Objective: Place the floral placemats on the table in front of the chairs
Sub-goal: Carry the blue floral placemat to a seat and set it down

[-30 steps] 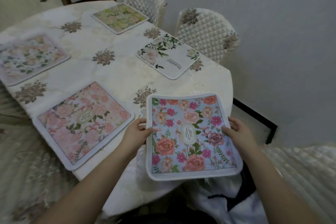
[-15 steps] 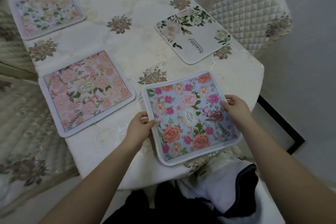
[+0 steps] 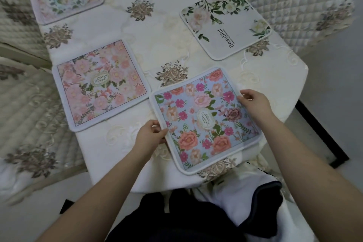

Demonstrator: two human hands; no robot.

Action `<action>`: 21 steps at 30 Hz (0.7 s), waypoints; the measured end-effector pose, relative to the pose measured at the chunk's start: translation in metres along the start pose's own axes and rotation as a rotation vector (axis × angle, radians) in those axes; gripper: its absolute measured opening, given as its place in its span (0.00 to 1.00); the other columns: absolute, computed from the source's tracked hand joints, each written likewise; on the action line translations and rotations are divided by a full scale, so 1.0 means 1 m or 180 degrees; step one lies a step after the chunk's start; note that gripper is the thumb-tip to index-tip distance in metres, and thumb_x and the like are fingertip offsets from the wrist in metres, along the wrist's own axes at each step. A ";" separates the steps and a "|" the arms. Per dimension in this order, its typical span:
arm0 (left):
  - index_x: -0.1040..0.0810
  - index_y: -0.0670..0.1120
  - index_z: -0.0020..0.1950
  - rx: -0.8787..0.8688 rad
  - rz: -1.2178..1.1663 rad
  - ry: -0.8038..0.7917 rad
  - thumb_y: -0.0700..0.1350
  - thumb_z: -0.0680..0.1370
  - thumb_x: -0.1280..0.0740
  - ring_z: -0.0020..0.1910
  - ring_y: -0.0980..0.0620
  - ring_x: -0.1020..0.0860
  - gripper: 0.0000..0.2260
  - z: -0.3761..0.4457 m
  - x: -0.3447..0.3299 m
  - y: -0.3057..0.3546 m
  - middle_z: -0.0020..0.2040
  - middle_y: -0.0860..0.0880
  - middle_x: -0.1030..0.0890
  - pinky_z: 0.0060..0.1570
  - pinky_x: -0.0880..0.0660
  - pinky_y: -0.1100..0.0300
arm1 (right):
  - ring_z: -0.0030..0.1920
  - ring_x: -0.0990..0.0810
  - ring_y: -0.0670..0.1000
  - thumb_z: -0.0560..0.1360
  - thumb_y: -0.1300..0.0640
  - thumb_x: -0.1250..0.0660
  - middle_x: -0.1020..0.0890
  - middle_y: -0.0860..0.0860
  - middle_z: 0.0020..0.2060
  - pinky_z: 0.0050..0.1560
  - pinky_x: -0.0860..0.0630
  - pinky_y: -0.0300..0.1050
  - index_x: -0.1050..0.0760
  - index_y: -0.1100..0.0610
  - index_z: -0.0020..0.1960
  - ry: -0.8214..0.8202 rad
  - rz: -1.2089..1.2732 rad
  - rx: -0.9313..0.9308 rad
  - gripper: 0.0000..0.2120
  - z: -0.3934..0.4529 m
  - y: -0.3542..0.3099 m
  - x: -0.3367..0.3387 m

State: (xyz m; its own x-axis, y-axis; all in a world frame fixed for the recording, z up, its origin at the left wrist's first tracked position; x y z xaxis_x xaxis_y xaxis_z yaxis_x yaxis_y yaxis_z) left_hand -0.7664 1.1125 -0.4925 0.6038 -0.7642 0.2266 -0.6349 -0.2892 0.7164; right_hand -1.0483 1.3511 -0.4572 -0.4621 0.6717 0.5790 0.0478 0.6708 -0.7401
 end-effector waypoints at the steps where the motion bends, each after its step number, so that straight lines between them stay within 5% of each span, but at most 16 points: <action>1: 0.24 0.44 0.50 -0.0014 0.0053 0.0022 0.38 0.76 0.27 0.44 0.43 0.15 0.08 0.001 0.001 0.000 0.47 0.39 0.16 0.45 0.17 0.49 | 0.49 0.22 0.53 0.78 0.57 0.31 0.22 0.52 0.47 0.47 0.29 0.41 0.24 0.60 0.64 0.0002 -0.0019 0.0009 0.16 0.001 0.002 0.000; 9: 0.23 0.47 0.47 -0.0460 0.1358 0.0227 0.48 0.72 0.23 0.39 0.50 0.18 0.11 0.006 0.006 0.011 0.41 0.50 0.17 0.41 0.20 0.54 | 0.49 0.23 0.49 0.76 0.56 0.29 0.21 0.50 0.48 0.51 0.29 0.41 0.22 0.59 0.63 0.0050 -0.0281 0.0122 0.16 0.007 0.009 -0.003; 14: 0.24 0.48 0.46 -0.0523 0.1735 0.0143 0.54 0.71 0.24 0.36 0.57 0.22 0.15 0.001 0.003 0.017 0.40 0.52 0.19 0.31 0.31 0.66 | 0.48 0.22 0.50 0.76 0.58 0.29 0.20 0.50 0.46 0.54 0.23 0.47 0.21 0.59 0.61 0.0146 -0.0179 0.0146 0.14 0.010 0.010 -0.006; 18: 0.25 0.50 0.45 -0.0535 0.1989 0.0189 0.60 0.69 0.25 0.35 0.58 0.23 0.17 -0.002 0.004 0.019 0.38 0.55 0.20 0.31 0.32 0.65 | 0.48 0.21 0.52 0.76 0.60 0.30 0.19 0.52 0.46 0.51 0.26 0.45 0.22 0.60 0.61 0.0211 -0.0323 0.0240 0.13 0.008 0.010 -0.010; 21: 0.26 0.49 0.48 -0.0594 0.2253 0.0483 0.61 0.73 0.28 0.38 0.54 0.21 0.17 -0.002 0.010 0.021 0.38 0.55 0.21 0.33 0.28 0.58 | 0.55 0.22 0.56 0.76 0.59 0.31 0.20 0.57 0.56 0.55 0.27 0.46 0.24 0.60 0.65 0.0389 -0.0649 0.0356 0.18 0.008 0.009 -0.012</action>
State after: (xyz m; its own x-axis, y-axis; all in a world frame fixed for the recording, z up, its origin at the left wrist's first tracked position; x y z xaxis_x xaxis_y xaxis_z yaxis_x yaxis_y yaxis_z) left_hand -0.7728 1.0996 -0.4735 0.1497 -0.6395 0.7541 -0.8123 0.3552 0.4625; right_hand -1.0498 1.3463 -0.4738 -0.3415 0.5639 0.7520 -0.1367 0.7618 -0.6333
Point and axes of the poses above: each hand's wrist, its own z-axis towards the middle knuckle, its own x-axis out of the back of the hand, y = z × x, the point moved 7 cm from there along z, towards the middle knuckle
